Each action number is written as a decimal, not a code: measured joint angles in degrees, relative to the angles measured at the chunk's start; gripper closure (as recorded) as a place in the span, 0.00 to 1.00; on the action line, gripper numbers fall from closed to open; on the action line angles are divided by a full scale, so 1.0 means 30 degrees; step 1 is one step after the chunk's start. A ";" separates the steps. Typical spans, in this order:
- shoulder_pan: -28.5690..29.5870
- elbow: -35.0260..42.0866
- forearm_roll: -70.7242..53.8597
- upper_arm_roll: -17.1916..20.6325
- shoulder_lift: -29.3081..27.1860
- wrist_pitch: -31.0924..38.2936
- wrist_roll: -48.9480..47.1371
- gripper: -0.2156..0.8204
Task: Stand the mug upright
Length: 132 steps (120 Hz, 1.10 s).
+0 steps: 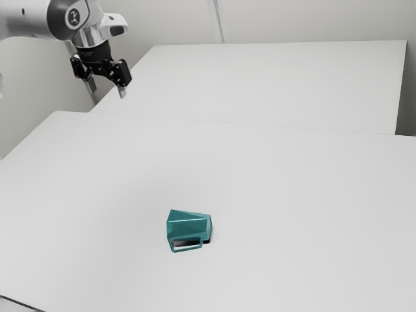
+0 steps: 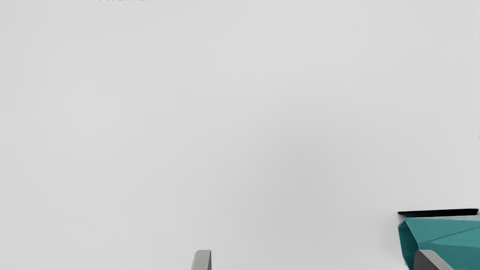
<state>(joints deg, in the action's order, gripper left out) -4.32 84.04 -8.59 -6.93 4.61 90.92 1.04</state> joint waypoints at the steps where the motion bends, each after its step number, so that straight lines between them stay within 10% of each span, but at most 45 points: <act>1: -0.0017 0.0000 -0.0004 0.0000 0.0003 0.0002 0.0005 0.22; 132: 0.0128 1.9356 1.3823 -0.0956 -0.7781 1.3498 0.0824 0.23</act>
<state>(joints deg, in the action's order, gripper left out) -3.94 142.11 32.88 -9.80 -18.74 131.42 3.51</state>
